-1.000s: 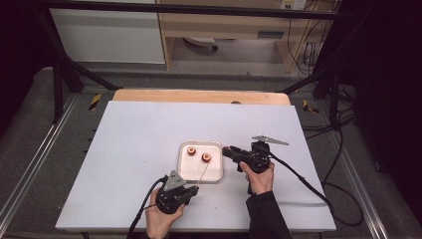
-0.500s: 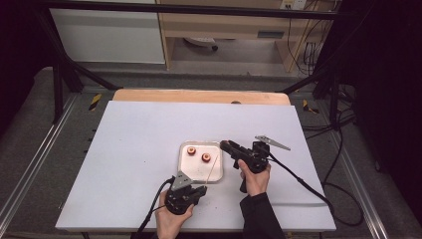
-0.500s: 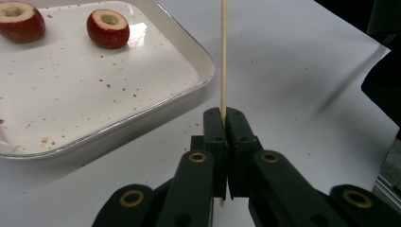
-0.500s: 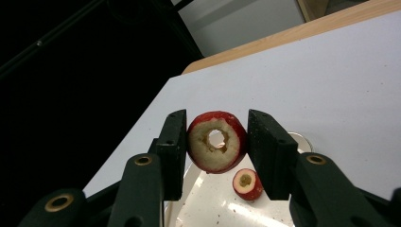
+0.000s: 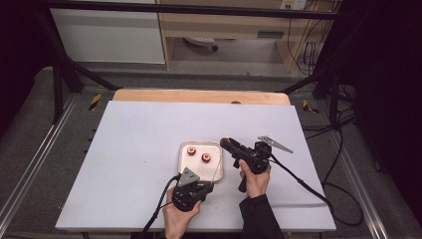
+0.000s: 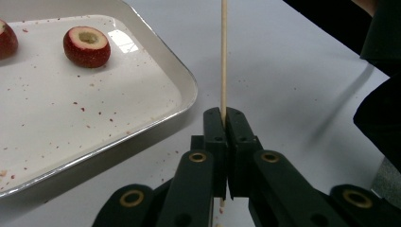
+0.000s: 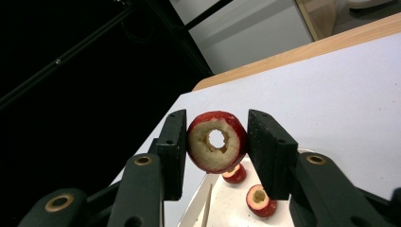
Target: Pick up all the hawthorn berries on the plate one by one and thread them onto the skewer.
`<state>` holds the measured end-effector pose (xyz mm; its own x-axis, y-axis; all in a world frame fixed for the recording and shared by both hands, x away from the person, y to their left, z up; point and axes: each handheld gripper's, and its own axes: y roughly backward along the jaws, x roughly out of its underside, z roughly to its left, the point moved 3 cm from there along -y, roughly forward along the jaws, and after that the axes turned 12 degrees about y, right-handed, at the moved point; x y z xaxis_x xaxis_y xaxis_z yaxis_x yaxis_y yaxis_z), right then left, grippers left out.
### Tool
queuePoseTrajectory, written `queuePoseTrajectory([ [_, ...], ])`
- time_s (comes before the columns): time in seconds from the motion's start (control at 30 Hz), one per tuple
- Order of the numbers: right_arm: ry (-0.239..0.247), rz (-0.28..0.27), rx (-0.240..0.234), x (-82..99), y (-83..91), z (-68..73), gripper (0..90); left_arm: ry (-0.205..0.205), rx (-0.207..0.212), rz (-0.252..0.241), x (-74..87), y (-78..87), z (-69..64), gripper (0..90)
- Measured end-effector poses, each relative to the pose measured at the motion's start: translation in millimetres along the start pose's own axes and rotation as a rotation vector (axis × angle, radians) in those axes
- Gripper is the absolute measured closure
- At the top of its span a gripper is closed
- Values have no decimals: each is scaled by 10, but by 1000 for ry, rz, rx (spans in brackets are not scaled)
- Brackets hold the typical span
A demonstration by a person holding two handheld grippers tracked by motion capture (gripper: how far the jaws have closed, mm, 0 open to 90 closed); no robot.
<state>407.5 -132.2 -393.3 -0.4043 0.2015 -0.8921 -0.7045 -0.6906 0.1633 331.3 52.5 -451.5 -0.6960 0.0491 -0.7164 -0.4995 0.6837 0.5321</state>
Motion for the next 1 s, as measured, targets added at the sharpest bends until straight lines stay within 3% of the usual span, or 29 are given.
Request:
queuePoseTrajectory([
  [0.63, -12, -6, -17, 31, -3, 33, 601, 26, 3, -25, -19, -17, -1, 883],
  [1.0, -13, 8, -22, 82, -26, 45, 601, 68, 17, -51, -43, -41, -8, 883],
])
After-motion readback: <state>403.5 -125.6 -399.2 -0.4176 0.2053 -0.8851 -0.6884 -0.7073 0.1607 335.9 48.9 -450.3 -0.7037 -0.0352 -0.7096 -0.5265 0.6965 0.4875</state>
